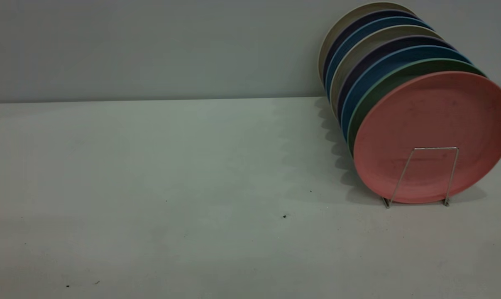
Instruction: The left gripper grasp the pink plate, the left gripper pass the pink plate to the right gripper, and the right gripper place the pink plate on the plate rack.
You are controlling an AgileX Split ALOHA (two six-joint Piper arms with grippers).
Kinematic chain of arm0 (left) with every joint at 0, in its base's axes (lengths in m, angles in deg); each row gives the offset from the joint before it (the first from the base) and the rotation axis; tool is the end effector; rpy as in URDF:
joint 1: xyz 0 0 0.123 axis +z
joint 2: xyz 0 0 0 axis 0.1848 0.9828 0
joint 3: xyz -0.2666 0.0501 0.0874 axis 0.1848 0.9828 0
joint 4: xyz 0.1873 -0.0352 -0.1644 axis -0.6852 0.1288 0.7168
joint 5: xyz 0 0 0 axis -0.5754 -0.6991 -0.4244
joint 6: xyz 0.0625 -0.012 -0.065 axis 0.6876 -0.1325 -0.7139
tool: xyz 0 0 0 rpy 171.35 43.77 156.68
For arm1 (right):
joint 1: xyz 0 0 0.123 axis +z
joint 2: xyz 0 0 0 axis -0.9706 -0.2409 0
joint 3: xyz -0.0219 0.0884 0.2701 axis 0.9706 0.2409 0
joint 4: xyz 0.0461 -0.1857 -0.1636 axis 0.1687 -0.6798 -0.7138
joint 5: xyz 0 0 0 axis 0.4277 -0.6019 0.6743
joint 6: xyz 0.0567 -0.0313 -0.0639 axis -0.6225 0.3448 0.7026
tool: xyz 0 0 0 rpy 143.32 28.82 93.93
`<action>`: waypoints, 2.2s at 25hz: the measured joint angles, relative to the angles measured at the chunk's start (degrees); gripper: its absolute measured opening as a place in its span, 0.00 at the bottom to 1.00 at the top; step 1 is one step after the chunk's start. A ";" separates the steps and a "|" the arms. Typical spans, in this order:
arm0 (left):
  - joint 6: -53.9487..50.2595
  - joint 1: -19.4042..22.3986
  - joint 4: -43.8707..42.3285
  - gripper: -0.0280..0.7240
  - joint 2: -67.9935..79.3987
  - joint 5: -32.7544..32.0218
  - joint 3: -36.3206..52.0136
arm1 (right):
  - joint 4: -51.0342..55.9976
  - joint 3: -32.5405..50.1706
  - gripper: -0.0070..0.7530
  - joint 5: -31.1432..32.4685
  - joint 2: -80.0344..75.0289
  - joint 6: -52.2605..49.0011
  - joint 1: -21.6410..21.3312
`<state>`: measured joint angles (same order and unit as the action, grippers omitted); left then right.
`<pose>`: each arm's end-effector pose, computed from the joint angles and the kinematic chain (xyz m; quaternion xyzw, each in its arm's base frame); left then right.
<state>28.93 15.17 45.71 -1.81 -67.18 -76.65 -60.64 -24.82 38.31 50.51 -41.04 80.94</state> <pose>0.0010 -0.0119 0.3051 -0.0246 0.8812 -0.0507 0.4693 0.0057 0.0210 0.3102 -0.2076 0.8805 0.0629 0.4216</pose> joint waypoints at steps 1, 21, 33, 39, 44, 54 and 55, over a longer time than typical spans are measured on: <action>0.46 0.00 -0.72 0.79 -0.85 0.00 0.00 | -1.34 0.61 0.52 0.00 0.45 -0.47 0.56; 5.76 0.00 -4.21 0.79 -5.03 0.27 5.92 | -4.64 10.32 0.52 -4.90 8.00 -2.59 0.91; 5.77 -1.74 -4.58 0.75 -5.03 1.70 8.00 | -7.09 10.32 0.52 -5.35 8.00 -6.12 0.91; 3.38 -2.90 -4.52 0.71 -5.03 1.70 8.00 | -7.44 10.32 0.53 -5.35 8.01 -7.24 0.91; 2.99 -4.86 -4.52 0.71 -5.03 1.70 8.04 | -7.60 10.32 0.62 -5.35 8.01 -7.44 0.91; 2.93 -6.21 -4.52 0.71 -5.03 1.76 8.04 | -7.72 10.32 0.65 -5.35 8.01 -7.68 0.91; 2.93 -6.21 -4.52 0.71 -5.03 1.76 8.04 | -7.72 10.32 0.65 -5.40 8.01 -7.68 0.91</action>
<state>31.86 8.96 41.19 -6.84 -65.42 -68.61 -68.36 -14.50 32.91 58.52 -48.72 81.86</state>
